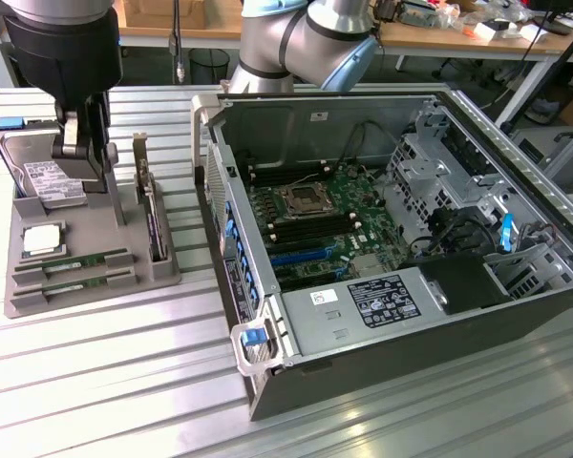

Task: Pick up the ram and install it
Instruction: 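Pick up the ram and move it above insertion slot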

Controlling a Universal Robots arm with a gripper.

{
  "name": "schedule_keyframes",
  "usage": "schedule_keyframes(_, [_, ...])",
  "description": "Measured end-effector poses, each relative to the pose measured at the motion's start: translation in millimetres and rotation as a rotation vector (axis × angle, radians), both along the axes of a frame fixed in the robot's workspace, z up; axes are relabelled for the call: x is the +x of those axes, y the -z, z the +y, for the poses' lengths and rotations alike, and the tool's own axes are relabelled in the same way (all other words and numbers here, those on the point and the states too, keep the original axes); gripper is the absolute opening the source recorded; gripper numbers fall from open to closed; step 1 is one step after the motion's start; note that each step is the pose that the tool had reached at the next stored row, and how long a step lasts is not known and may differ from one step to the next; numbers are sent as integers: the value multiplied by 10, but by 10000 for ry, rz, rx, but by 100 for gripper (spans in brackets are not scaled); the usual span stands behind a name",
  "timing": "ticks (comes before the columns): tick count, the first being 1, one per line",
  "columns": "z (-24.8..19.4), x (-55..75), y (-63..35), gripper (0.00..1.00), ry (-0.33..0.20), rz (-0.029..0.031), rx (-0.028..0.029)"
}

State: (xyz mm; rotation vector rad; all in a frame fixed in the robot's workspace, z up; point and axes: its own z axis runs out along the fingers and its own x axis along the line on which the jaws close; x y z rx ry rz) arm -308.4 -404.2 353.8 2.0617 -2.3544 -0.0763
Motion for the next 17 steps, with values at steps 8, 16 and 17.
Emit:
schedule_keyframes(8, [0, 0, 60, 36, 0, 0, 0])
schedule_keyframes(16, [0, 0, 117, 36, 0, 0, 0])
schedule_keyframes(17, [0, 0, 131, 36, 0, 1, -1])
